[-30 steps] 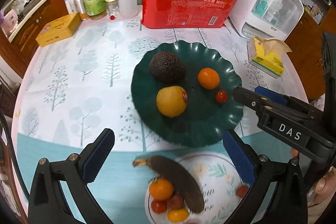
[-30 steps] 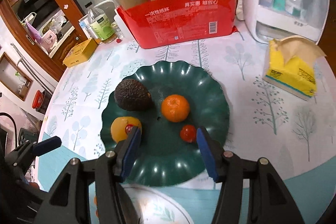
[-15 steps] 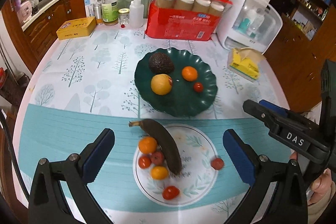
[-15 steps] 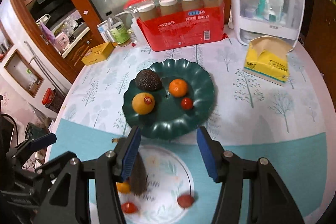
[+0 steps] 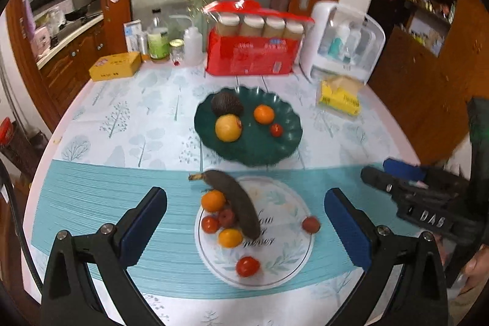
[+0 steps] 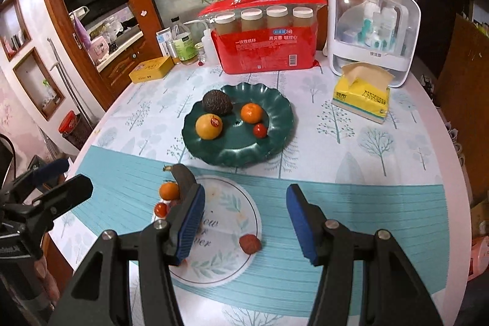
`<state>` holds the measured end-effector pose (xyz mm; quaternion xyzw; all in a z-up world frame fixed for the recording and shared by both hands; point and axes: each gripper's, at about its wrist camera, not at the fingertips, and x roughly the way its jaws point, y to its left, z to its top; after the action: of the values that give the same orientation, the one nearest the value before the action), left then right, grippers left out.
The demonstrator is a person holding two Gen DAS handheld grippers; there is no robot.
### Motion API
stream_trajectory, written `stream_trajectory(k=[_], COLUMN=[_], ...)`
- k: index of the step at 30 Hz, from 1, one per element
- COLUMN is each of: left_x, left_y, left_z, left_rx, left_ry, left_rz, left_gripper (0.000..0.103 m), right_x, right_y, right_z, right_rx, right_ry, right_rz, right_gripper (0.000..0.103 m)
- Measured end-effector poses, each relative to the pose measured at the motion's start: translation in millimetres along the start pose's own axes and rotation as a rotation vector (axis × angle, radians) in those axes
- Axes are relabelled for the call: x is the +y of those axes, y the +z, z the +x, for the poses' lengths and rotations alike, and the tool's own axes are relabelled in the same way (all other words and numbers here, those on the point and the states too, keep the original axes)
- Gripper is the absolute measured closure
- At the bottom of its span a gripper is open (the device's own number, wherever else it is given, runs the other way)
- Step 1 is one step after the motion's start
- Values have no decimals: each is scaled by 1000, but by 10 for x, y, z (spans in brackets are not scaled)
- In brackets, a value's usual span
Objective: Organize fruits
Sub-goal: 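Withdraw both tools back toward the white fruit plate, then grasp the red tomato with the left tool while the right tool grasps the red fruit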
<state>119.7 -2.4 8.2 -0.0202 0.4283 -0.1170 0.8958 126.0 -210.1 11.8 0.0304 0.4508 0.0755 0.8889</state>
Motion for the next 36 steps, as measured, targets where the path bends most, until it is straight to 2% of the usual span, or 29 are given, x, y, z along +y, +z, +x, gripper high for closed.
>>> stream_trajectory(k=[6,10,15,17,22,26,31,36], left_x=[157,208,143,164,286,340,328,256], left_y=[-229,-438,-740,-807,-873,-979,-1036,-1077], left_z=[315,658,968,1070,1206,1291,1327,1302], left_rx=[70,177,263,300,314,356,386,384], left_ry=[23,-37,-99,-128,-149,-178,-189,-164], left_rz=[8,62,155,155,113,92,74,86], left_gripper=[1,1,1,1,4,18,20,20], right_x=[19,64,117,128,134,100,31,-10], right_y=[-155,-289,-490,-566,-775,-877,-951,-956], right_z=[218,410,636,708,874,958,1134,1279], right_rx=[28,62,120,140,185,197,226,249], right_ry=[-38,-78,-112,-116,-132,-137,-122,-92], right_rz=[55,95,140,155,180,189,184,158], right_gripper=[47,47,47,47,47,47,48,51])
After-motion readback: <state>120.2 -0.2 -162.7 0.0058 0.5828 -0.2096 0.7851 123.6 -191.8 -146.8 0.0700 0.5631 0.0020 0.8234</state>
